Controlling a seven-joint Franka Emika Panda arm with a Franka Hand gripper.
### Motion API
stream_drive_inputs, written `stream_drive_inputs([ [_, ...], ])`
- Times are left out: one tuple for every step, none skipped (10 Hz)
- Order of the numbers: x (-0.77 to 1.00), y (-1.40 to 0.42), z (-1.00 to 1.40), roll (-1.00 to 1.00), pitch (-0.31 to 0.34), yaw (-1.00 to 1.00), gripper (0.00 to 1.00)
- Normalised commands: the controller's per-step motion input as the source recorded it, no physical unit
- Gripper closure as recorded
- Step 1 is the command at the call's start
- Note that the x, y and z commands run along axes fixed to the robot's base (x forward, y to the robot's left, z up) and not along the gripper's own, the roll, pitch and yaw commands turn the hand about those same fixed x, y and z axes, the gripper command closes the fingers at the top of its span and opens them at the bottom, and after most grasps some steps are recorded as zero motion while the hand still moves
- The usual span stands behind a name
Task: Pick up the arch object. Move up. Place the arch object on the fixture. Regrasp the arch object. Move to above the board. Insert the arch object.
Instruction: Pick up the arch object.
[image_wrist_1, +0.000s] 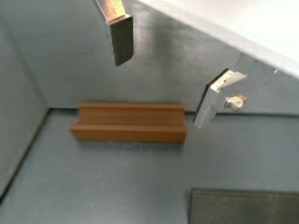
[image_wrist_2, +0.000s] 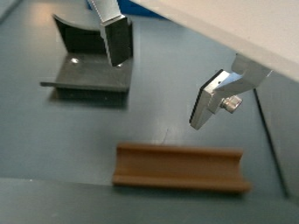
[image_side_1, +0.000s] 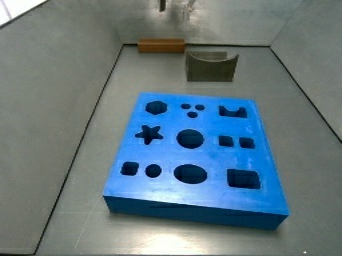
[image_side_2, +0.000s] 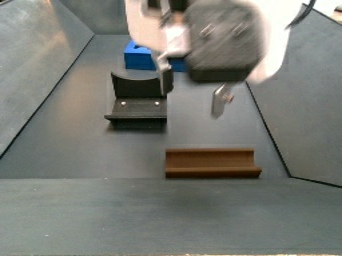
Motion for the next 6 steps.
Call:
stream_drive_inputs([
  [0.15, 0.14, -0.47, 0.00, 0.000, -0.91, 0.00],
  [0.11, 0.09, -0.43, 0.00, 0.000, -0.97, 0.00],
  [0.06, 0.05, -0.38, 0.00, -0.027, -1.00, 0.00],
  [0.07, 0.05, -0.33, 0.00, -0.050, -1.00, 0.00],
  [-0.02, 0.15, -0.31, 0.00, -0.033, -0.86, 0.00],
  [-0.49, 0.31, -0.04, -0.01, -0.031, 0.00, 0.00],
])
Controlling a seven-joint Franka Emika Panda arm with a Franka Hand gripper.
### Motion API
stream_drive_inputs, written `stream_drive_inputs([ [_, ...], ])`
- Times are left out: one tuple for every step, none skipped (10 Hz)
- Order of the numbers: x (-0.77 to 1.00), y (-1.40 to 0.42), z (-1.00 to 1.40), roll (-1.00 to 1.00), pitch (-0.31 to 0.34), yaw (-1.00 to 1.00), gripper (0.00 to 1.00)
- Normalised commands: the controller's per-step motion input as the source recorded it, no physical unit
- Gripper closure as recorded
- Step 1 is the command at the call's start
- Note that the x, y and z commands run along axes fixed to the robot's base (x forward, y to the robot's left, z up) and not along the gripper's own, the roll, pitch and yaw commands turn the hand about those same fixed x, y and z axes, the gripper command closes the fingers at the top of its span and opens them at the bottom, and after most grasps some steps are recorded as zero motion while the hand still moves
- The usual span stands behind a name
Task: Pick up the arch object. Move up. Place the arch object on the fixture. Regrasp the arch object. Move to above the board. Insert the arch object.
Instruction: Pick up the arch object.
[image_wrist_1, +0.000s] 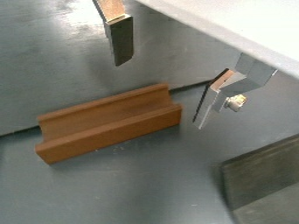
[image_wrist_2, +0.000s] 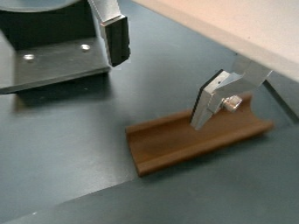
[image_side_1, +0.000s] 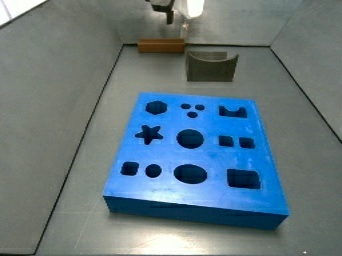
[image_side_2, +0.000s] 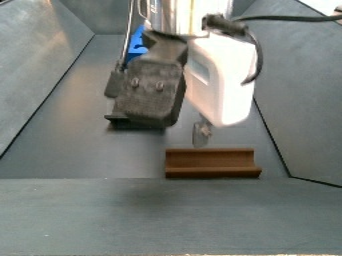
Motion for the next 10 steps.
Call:
stream_drive_inputs([
  [-0.11, 0.39, -0.23, 0.00, -0.009, -0.58, 0.00],
  [0.00, 0.03, -0.25, 0.00, -0.030, -0.98, 0.00],
  [0.00, 0.00, -0.27, 0.00, -0.031, -1.00, 0.00],
  [0.00, 0.00, -0.28, 0.00, -0.023, -1.00, 0.00],
  [0.00, 0.00, -0.30, 0.00, -0.037, -1.00, 0.00],
  [-0.32, 0.14, -0.10, 0.00, 0.000, -0.55, 0.00],
  [0.00, 0.31, -0.26, -0.10, -0.026, 0.00, 0.00],
  [-0.12, 0.42, -0.70, -0.10, -0.181, -0.16, 0.00],
  [-0.07, 0.45, -0.59, -0.11, -0.251, -0.15, 0.00],
  [0.09, 0.39, -0.45, -0.16, -0.289, -0.11, 0.00],
])
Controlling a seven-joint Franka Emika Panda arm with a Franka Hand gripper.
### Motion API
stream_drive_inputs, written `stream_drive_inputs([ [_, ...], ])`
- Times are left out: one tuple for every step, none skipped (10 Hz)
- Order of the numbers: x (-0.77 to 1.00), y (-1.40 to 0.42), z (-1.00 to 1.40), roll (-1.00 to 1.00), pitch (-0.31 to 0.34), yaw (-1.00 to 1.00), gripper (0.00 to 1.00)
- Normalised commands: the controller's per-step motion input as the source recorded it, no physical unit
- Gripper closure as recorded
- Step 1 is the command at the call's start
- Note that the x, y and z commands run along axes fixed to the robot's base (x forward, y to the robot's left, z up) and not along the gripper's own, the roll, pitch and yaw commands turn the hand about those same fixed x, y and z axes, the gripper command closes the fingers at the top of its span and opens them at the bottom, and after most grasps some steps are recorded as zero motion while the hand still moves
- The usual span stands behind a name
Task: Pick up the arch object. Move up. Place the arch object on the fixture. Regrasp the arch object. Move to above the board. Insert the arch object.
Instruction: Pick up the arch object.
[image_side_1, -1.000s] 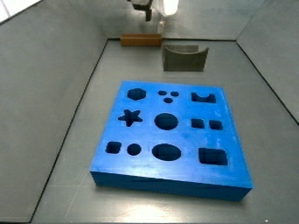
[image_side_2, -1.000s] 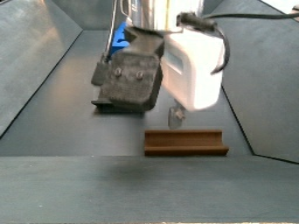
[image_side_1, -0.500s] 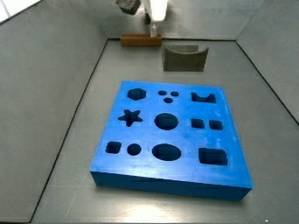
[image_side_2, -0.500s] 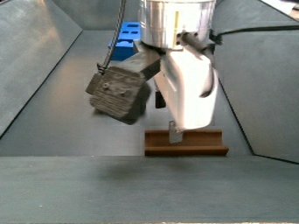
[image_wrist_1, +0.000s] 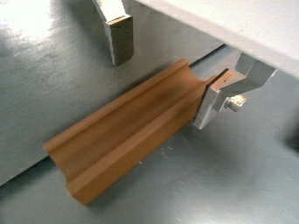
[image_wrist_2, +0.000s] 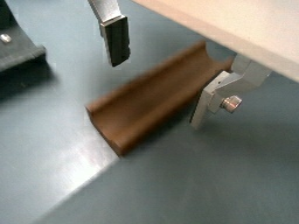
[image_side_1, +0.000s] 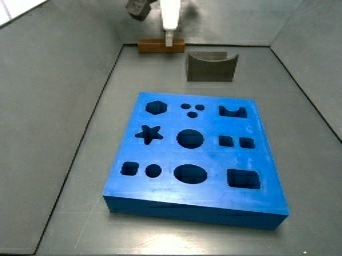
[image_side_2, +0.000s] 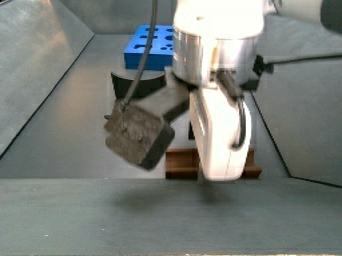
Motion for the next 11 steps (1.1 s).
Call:
stream_drive_inputs([
  [0.22, 0.24, -0.44, -0.17, -0.296, -0.18, 0.00],
  [0.31, 0.15, -0.43, -0.17, -0.309, -0.24, 0.00],
  [0.37, 0.08, -0.43, -0.17, -0.313, -0.28, 0.00],
  [0.58, 0.00, -0.56, -0.13, -0.256, -0.27, 0.00],
  [0.57, 0.00, -0.55, -0.13, -0.241, -0.27, 0.00],
  [0.49, 0.00, -0.60, -0.12, -0.250, -0.26, 0.00],
  [0.36, 0.00, -0.67, -0.09, -0.234, -0.23, 0.00],
  [0.14, 0.00, -0.82, -0.05, -0.180, -0.19, 0.00],
  [-0.10, -0.23, -1.00, 0.00, -0.107, -0.19, 0.00],
  [-0.52, -0.31, -1.00, 0.00, -0.070, -0.16, 0.00],
  [-0.69, -0.28, -0.97, 0.00, -0.076, -0.13, 0.00],
])
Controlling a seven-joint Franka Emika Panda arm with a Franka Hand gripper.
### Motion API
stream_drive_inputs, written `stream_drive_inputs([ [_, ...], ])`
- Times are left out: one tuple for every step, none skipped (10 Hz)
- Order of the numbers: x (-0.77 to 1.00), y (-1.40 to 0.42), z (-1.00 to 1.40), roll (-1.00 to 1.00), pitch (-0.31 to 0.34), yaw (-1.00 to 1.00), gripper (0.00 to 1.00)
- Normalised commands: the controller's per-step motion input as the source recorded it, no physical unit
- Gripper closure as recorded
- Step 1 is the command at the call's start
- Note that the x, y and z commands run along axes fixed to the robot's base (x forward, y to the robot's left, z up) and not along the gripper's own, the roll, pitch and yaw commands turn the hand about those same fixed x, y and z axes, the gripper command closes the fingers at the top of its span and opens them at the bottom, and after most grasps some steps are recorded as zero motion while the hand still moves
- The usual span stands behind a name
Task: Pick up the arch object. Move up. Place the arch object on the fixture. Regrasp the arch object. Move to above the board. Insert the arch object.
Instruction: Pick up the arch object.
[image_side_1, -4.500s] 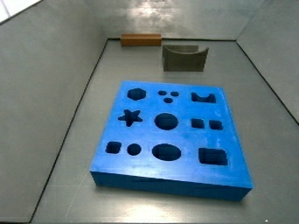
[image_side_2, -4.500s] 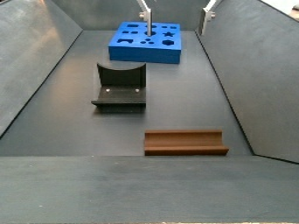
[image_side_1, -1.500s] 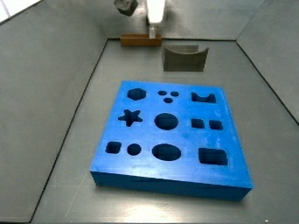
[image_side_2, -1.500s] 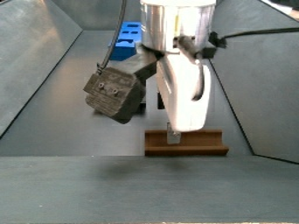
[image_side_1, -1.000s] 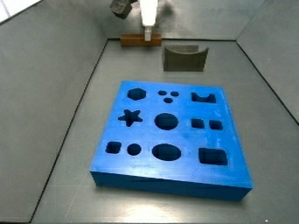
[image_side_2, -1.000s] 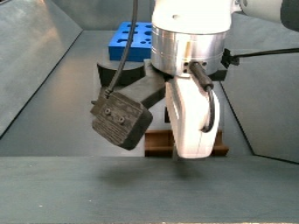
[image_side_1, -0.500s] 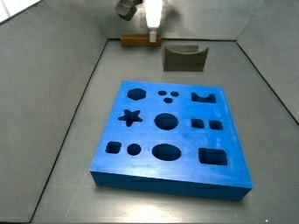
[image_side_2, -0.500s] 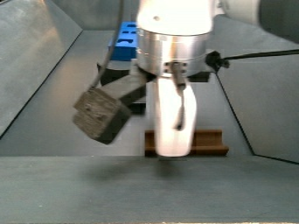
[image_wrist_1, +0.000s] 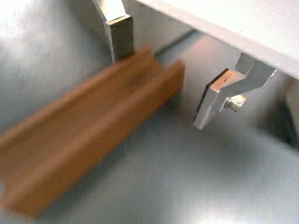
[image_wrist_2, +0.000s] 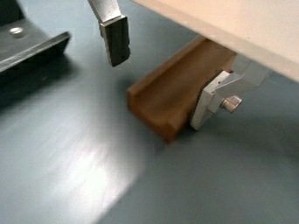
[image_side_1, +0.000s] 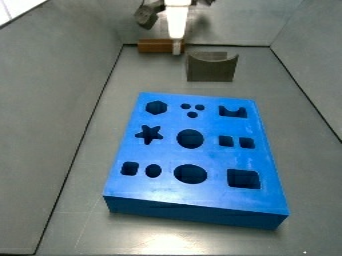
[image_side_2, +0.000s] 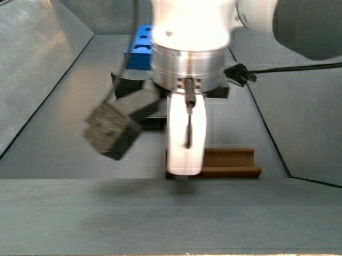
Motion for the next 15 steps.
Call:
stream_drive_inputs([
  [-0.28, -0.14, -0.53, 0.00, -0.119, -0.15, 0.00],
  [0.00, 0.02, 0.00, -0.02, 0.000, 0.00, 0.00],
  [0.00, 0.01, 0.00, -0.02, -0.041, 0.00, 0.00],
  [-0.01, 0.00, 0.00, 0.00, -0.024, 0.00, 0.00],
  [0.00, 0.00, 0.00, 0.00, -0.009, 0.00, 1.00],
  [0.00, 0.00, 0.00, 0.00, 0.000, 0.00, 1.00],
  [0.00, 0.00, 0.00, 0.00, 0.000, 0.00, 1.00],
  [0.00, 0.00, 0.00, 0.00, 0.000, 0.00, 1.00],
  [0.00, 0.00, 0.00, 0.00, 0.000, 0.00, 1.00],
  [0.00, 0.00, 0.00, 0.00, 0.000, 0.00, 1.00],
  [0.00, 0.00, 0.00, 0.00, 0.000, 0.00, 1.00],
  [0.00, 0.00, 0.00, 0.00, 0.000, 0.00, 1.00],
  [0.00, 0.00, 0.00, 0.00, 0.000, 0.00, 1.00],
  [0.00, 0.00, 0.00, 0.00, 0.000, 0.00, 1.00],
  [0.00, 0.00, 0.00, 0.00, 0.000, 0.00, 1.00],
])
